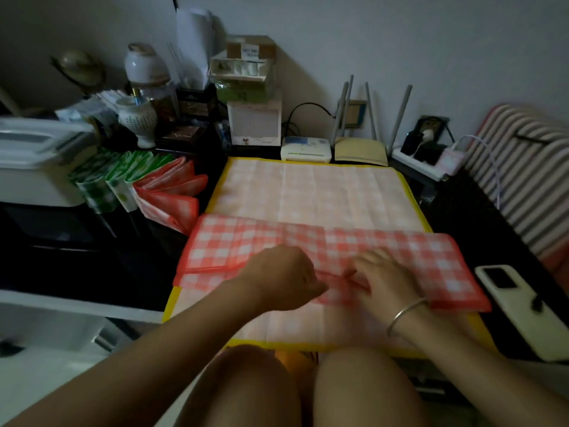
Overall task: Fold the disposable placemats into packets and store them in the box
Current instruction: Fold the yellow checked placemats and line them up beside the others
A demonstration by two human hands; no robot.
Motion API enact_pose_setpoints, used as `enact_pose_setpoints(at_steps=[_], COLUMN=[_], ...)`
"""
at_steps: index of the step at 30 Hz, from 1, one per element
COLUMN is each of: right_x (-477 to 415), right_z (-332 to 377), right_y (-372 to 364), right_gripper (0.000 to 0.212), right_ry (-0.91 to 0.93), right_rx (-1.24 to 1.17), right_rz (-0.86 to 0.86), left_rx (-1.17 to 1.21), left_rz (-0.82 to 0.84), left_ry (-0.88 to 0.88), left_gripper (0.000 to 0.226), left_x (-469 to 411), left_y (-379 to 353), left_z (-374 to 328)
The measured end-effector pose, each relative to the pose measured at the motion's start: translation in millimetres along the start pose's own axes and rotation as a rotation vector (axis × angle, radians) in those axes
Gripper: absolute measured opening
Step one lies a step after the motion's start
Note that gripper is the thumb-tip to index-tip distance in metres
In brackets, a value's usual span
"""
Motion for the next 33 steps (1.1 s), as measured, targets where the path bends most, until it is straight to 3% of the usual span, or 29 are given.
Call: enact_pose_setpoints(at_steps=[4, 9, 16, 21, 26, 33], right_x=[24, 33, 42, 30, 10, 30], right_z=[-3, 0, 3, 4, 6, 1], right_y=[-19, -22, -34, -24, -20, -41], right_gripper=[0.017, 0.034, 0.039, 0.038, 0.068, 0.049], right_ry=[-0.001, -0.042, -0.012, -0.103, 0.029, 0.101], right_rx=[0.007, 0.025, 0.043, -0.044, 0.231, 0.200], right_rz=[0.113, 0.195, 0.139, 0.049, 0.363, -0.007], left_rx=[0.078, -0.030, -0.123, -0.191, -0.352, -0.555], left_rz=[-0.200, -0.132, -0.312, -0.219, -0.179, -0.295], left_ry=[0.017, -0.048, -0.200, -0.181, -0.227, -0.494], left_gripper=[0.015, 0.032, 0.032, 0.040, 0.049, 0.036], left_x=[20, 35, 44, 30, 17, 19], left_y=[2, -40, -54, -50, -52, -58], left_z=[33, 79, 82, 79, 77, 82])
Point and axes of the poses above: each hand's wrist, its own x-axis away from the middle knuckle, its own y-axis out of the back of the hand, z = x × y, the point moved 2 cm from there along -x, towards the middle knuckle, and after that the axes turned 1 degree about -y, right-handed, at the moved point
